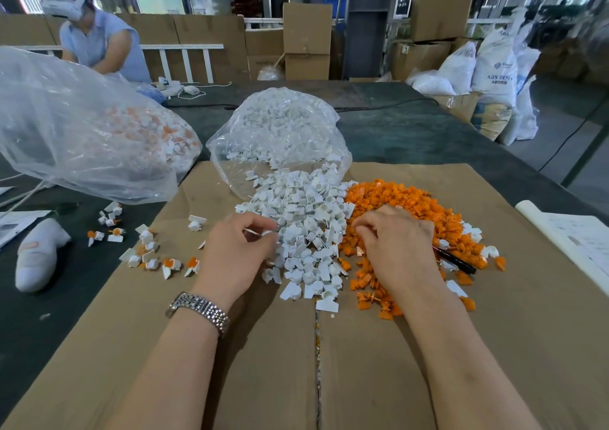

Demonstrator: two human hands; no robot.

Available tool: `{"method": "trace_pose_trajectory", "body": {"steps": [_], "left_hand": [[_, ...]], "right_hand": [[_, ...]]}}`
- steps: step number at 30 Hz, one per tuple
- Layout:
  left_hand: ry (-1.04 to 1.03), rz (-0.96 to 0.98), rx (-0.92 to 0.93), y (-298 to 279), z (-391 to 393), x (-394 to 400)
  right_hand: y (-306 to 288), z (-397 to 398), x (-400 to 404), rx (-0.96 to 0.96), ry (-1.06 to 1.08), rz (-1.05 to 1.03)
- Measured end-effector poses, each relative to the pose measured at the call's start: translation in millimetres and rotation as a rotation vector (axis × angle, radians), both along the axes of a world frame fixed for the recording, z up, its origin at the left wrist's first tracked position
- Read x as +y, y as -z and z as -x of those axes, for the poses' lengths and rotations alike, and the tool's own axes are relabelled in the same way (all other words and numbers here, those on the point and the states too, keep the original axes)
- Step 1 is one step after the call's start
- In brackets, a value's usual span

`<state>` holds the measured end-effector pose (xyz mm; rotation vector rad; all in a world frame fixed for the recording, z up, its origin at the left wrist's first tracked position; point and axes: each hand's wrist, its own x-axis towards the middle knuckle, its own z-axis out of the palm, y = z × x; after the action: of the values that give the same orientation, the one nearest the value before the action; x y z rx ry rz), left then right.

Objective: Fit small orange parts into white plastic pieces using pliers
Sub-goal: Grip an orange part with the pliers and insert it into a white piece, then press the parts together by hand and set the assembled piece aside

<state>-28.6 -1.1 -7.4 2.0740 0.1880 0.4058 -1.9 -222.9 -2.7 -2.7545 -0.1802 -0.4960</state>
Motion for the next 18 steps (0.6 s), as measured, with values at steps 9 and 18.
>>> {"method": "trace_pose_trajectory", "body": {"steps": [9,18], "left_hand": [[0.381,0.948,0.159,-7.7,3.0,2.5],[0.491,1.112,0.217,-11.9,4.7,-4.7]], "right_hand": [[-12.3,9.1,6.5,0.031,-0.204,-0.781],[-20.8,16.7,8.8,0.225,-0.465,-1.039]]}}
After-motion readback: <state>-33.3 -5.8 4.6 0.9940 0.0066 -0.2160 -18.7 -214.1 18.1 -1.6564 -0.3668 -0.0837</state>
